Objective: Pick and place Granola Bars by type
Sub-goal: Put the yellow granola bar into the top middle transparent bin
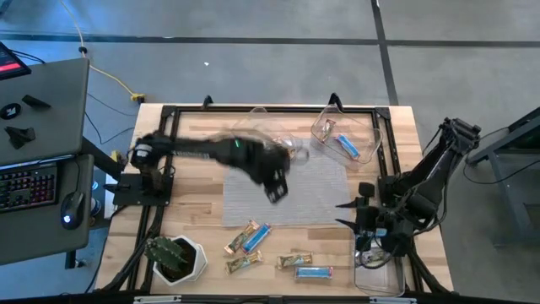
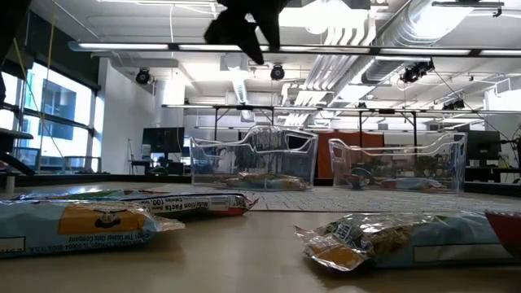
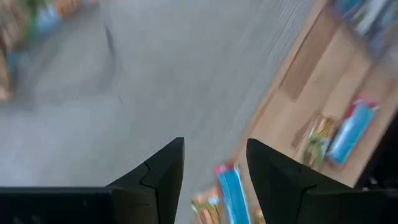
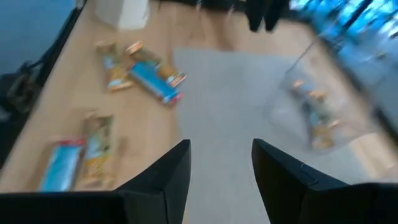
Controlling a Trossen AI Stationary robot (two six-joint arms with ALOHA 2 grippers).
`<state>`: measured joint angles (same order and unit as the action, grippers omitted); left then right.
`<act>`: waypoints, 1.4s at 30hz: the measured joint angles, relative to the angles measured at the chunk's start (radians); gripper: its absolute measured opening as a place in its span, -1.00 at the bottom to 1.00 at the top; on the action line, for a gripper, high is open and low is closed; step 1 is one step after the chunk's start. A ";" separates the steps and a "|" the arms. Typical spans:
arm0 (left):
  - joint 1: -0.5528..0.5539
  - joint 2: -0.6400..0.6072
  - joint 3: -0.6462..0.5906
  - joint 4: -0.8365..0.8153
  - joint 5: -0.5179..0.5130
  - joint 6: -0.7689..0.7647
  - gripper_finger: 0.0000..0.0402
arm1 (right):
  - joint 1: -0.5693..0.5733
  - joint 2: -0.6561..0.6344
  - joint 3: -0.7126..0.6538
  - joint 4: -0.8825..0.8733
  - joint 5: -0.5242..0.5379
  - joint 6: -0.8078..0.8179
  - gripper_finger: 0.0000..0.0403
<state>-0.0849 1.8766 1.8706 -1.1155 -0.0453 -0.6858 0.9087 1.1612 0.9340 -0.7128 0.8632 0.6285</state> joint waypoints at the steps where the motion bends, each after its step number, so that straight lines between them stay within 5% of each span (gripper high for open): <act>1: -0.038 0.012 -0.001 -0.015 -0.020 -0.043 -0.16 | -0.001 0.005 0.000 0.000 -0.036 0.020 -0.24; 10: -0.269 0.150 0.000 -0.128 -0.114 -0.276 -0.16 | -0.006 0.017 0.000 0.019 0.019 0.022 -0.24; 14: -0.276 0.235 0.000 -0.254 -0.070 -0.370 -0.16 | -0.006 0.018 0.000 0.039 0.018 0.021 -0.24; 25: -0.298 0.322 0.000 -0.249 0.077 -0.418 -0.16 | -0.006 0.018 0.000 0.037 0.017 -0.004 -0.24; 42: -0.360 0.365 0.000 -0.224 -0.058 -0.504 -0.16 | -0.006 0.018 0.000 0.045 -0.002 0.002 -0.24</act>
<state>-0.4454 2.2413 1.8705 -1.3400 -0.1028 -1.1896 0.9031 1.1790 0.9337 -0.6678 0.8608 0.6304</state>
